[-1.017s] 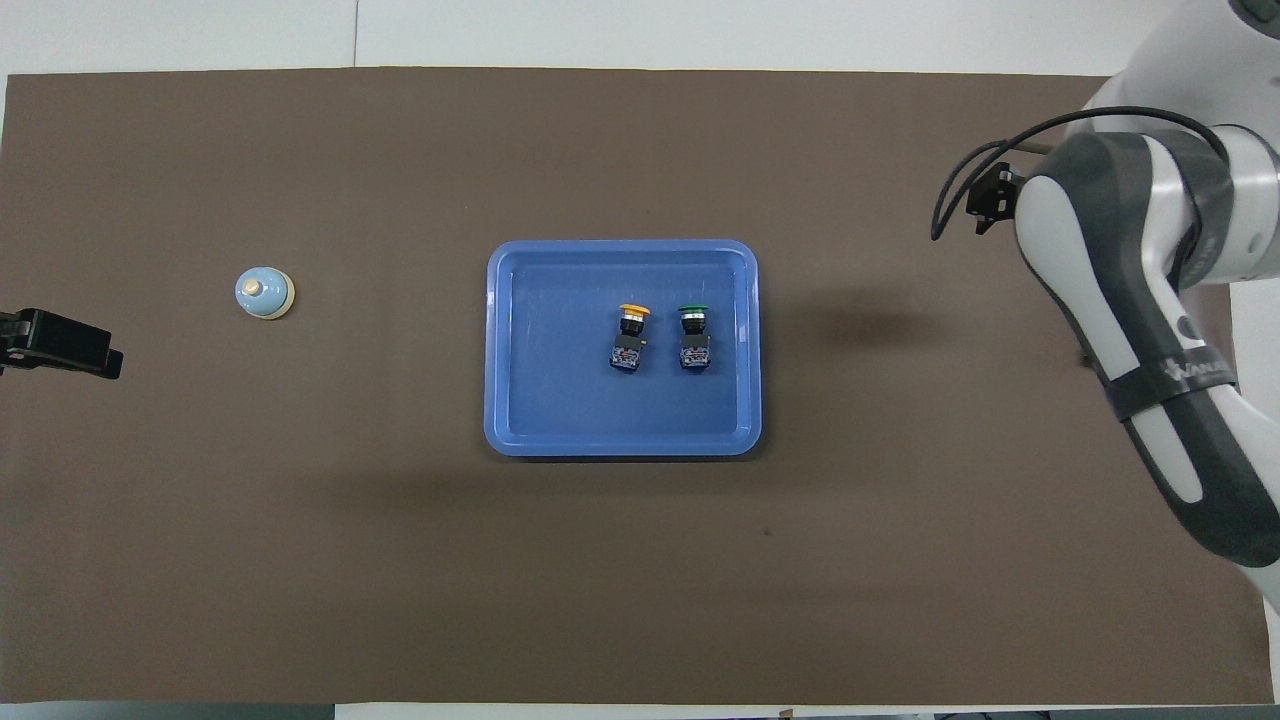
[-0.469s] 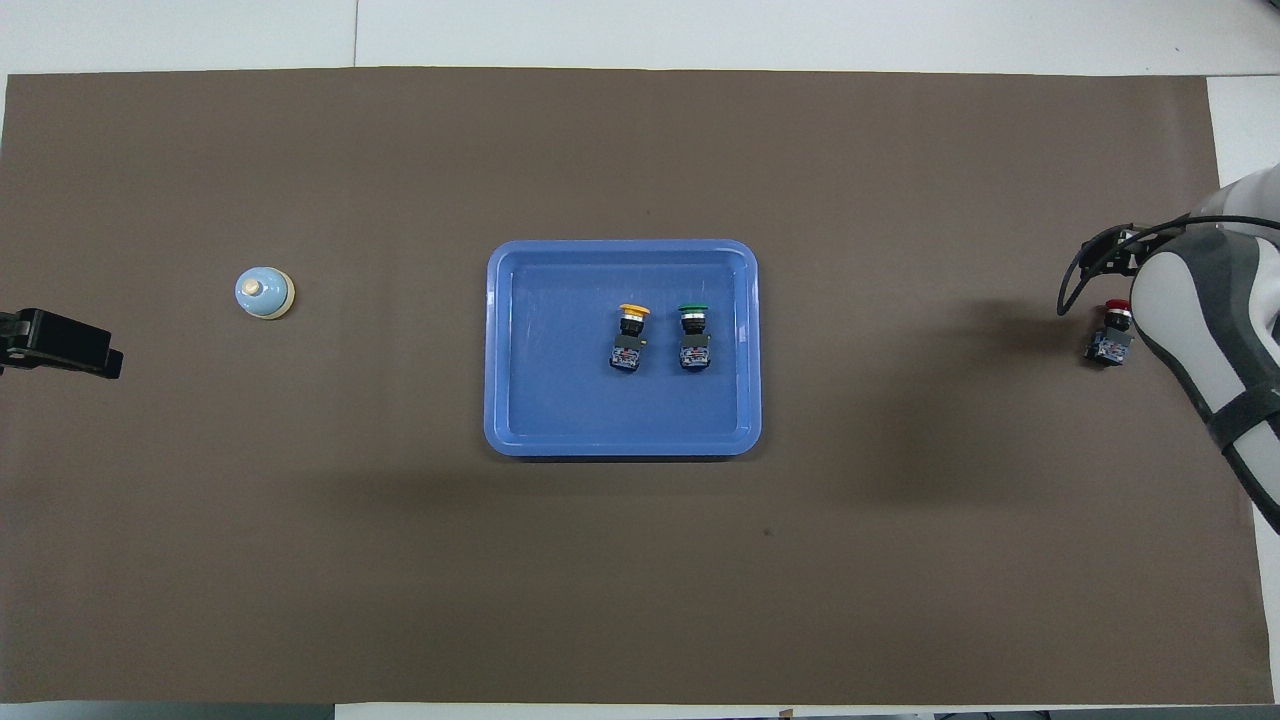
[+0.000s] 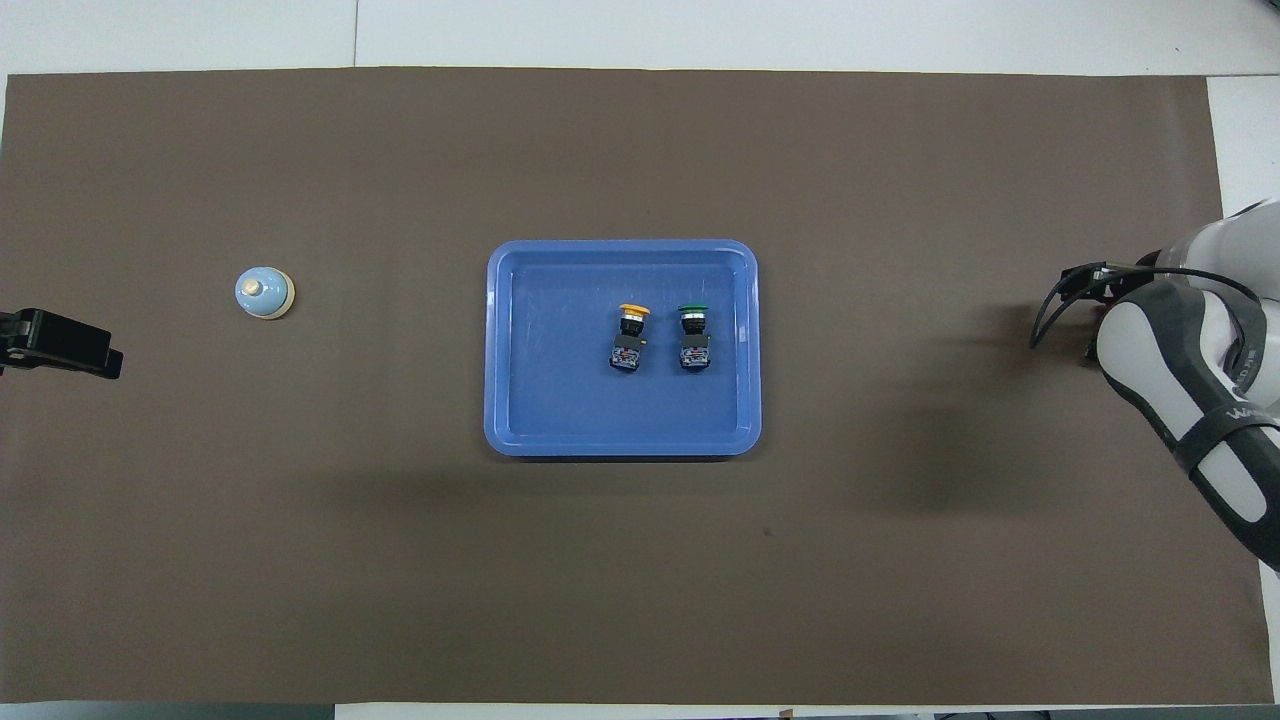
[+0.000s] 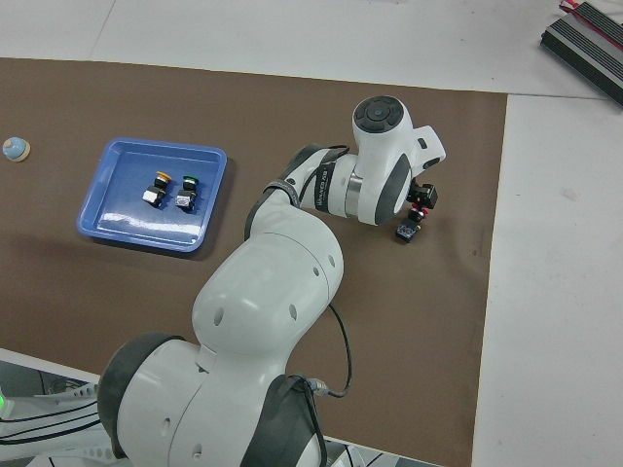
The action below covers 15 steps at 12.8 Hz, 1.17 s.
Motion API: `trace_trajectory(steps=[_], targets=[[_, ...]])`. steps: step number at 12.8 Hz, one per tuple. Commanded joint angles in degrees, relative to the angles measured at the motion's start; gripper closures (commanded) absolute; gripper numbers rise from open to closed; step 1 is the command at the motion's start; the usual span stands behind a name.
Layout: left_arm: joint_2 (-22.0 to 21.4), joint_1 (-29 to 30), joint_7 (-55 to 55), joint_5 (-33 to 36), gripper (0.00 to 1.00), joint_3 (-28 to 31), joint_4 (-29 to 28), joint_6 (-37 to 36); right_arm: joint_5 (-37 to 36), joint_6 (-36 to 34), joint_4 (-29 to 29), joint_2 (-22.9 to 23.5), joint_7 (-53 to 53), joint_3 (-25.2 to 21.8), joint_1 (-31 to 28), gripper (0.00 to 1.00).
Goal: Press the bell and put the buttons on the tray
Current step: 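Reach the right gripper to the red button and grasp it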
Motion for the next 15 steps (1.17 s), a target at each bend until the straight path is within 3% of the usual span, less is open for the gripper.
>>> trace_trajectory(steps=[1,5,6,7,8,9,10,11,15], targets=[[-0.3,0.1,0.6,0.1,0.0,0.2,0.6,-0.8,-0.2,2.7,-2.5,-0.5,-0.6,0.9,-2.0,0.0],[-0.3,0.1,0.6,0.1,0.0,0.2,0.6,-0.8,-0.1,2.7,-3.7,-0.6,-0.5,0.9,-2.3,0.02],[-0.3,0.1,0.6,0.1,0.0,0.2,0.6,-0.8,-0.1,2.7,-3.9,-0.7,-0.5,1.0,-2.4,0.1],[-0.3,0.1,0.6,0.1,0.0,0.2,0.6,-0.8,0.0,2.7,-3.9,-0.8,-0.5,1.0,-2.4,0.28],[-0.3,0.1,0.6,0.1,0.0,0.2,0.6,-0.8,0.0,2.6,-3.9,-0.8,-0.6,1.0,-2.4,0.57],[-0.3,0.1,0.6,0.1,0.0,0.2,0.6,-0.8,0.0,2.4,-3.9,-0.8,-0.6,1.0,-2.4,0.75],[-0.3,0.1,0.6,0.1,0.0,0.2,0.6,-0.8,0.0,1.8,-3.9,-0.9,-0.7,1.0,-2.3,0.91],[-0.3,0.1,0.6,0.1,0.0,0.2,0.6,-0.8,0.0,1.5,-3.8,-0.9,-0.9,1.0,-2.2,1.0],[-0.3,0.0,0.6,0.1,0.0,0.2,0.6,-0.8,0.0,-1.2,-2.0,-1.5,-1.9,1.8,-1.5,1.0]])
